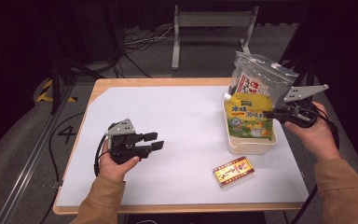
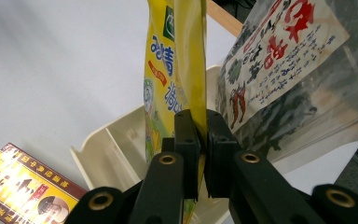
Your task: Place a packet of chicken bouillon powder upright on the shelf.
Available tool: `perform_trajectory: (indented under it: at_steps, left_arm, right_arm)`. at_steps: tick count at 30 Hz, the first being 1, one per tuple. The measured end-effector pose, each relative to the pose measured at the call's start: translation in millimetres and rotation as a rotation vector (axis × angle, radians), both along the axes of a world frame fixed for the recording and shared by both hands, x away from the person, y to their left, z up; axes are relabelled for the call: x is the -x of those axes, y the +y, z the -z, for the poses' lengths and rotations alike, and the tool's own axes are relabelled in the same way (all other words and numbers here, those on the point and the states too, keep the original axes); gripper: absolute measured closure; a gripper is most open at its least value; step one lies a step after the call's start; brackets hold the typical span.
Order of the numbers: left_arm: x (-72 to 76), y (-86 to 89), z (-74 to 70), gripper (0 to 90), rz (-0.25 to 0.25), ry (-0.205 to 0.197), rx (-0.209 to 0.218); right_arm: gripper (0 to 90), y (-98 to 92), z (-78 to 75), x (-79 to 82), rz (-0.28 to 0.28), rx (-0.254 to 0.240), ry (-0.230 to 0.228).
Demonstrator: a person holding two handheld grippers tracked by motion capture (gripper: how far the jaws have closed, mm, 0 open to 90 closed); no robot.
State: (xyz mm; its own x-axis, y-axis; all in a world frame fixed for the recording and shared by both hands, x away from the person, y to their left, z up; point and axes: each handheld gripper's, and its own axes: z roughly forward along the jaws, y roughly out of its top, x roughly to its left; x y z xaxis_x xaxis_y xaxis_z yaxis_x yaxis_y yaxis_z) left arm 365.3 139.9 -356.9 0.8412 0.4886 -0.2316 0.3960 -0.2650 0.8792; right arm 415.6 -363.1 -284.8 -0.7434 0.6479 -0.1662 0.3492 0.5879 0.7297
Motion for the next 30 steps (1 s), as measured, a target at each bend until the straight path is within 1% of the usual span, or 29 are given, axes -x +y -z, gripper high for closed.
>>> perform_trajectory:
  at_steps: [2, 4, 7, 14, 19, 20, 25, 30]
  left_arm:
    - [0.0, -0.3, 0.1, 54.8, 0.000, 0.000, 0.000]
    - [-0.1, -0.6, 0.2, 54.7, 0.003, -0.001, 0.000]
    - [-0.4, -0.7, 0.4, 54.6, 0.004, -0.002, -0.001]
    - [-0.5, -1.8, 0.3, 54.4, 0.007, 0.003, -0.002]
    - [-0.9, -2.5, 0.3, 54.0, 0.008, 0.006, 0.000]
    - [-1.3, -2.5, 0.3, 53.8, 0.008, 0.000, -0.001]
    - [-1.7, -2.9, 0.7, 51.3, -0.001, -0.006, -0.001]
    - [-2.0, -4.4, 1.3, 48.7, -0.003, 0.001, -0.004]
  right_arm:
    - [85.5, -1.0, 3.1, 0.2, 0.008, -0.010, 0.001]
    - [85.2, -3.1, 6.6, 1.2, 0.020, -0.038, -0.006]
    - [84.8, -5.3, 10.2, 2.7, 0.029, -0.051, -0.005]
    - [84.5, -10.9, 16.1, 5.3, 0.052, -0.050, 0.008]
    - [84.1, -15.8, 21.9, 8.4, 0.070, -0.037, 0.029]
    - [84.0, -16.8, 22.7, 9.1, 0.074, -0.036, 0.033]
    - [83.3, -20.1, 25.9, 11.1, 0.090, -0.033, 0.045]
    - [82.2, -20.7, 26.6, 11.7, 0.098, -0.026, 0.050]
